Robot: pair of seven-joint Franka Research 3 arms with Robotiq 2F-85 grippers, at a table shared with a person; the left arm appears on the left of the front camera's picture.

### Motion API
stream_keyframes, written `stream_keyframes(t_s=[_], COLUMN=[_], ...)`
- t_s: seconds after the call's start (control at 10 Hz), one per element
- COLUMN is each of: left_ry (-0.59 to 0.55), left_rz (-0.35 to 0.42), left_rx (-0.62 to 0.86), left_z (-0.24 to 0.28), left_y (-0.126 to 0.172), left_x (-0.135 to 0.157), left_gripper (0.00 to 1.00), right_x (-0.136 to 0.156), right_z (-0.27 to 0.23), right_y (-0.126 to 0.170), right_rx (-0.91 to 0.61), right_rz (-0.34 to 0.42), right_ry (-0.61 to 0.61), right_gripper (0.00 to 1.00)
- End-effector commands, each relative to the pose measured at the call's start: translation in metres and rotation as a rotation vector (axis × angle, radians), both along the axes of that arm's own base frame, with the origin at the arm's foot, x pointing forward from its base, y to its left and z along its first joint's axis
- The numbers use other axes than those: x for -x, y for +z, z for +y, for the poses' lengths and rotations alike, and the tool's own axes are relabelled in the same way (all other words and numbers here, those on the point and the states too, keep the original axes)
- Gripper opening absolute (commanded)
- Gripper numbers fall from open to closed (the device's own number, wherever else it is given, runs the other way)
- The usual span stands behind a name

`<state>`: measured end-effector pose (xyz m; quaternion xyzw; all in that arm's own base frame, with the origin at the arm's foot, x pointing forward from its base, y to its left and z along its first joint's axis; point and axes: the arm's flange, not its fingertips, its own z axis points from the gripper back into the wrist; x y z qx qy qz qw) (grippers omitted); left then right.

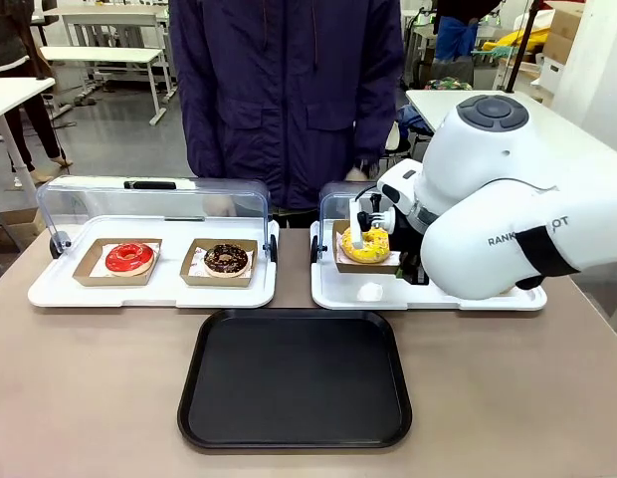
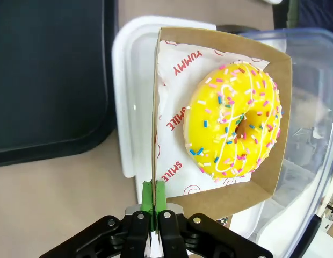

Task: Move the third donut from the left to the tray.
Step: Pick up the Paper togo box containing the Donut indicated by the person and place it on the Handle tray.

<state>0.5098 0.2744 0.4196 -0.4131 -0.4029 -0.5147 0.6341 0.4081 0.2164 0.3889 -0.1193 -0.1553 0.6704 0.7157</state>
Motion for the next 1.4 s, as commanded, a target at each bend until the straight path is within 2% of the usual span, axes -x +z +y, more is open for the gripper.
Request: stream_keyframes(t_s=[0.0,0.3,0.6,0.8,0.9,1.2,1.3], left_ry=[-0.005,-0.005,-0.005,-0.005,-0.005,-0.005,-0.005], left_rz=[0.001,0.001,0.001,0.001,0.001,0.001,0.001], left_rx=[-0.007,-0.007,-0.007,-0.007,-0.007,-0.007,-0.007], left_z=[-0.002,-0.002,-0.002,-0.002,-0.002,-0.002,-0.002], left_y=[0.002,0.002,0.002,0.002,0.002,0.002,0.002], left_x=[0.002,0.002,0.002,0.002,0.002,0.002,0.002], left_gripper=[1.0,1.0,1.0,1.0,1.0,1.0,1.0], right_x=[0.022,0.047,0.06,0.06,0.06,0.062,0.076], right_z=[0.007,0.029,0.055,0.062,0.056,0.06,0.07], right_y=[0.011,0.017,0.012,0.007,0.009,0.005,-0.004], right_rx=[-0.021,-0.035,-0.058,-0.07,-0.027,-0.03,-0.051], right_rz=[0.01,0.033,0.062,0.05,0.047,0.053,0.045], right_ry=[-0.031,-0.044,-0.018,0.038,0.011,0.022,0.022], right_gripper=[0.02,0.02,0.02,0.02,0.02,0.02,0.02])
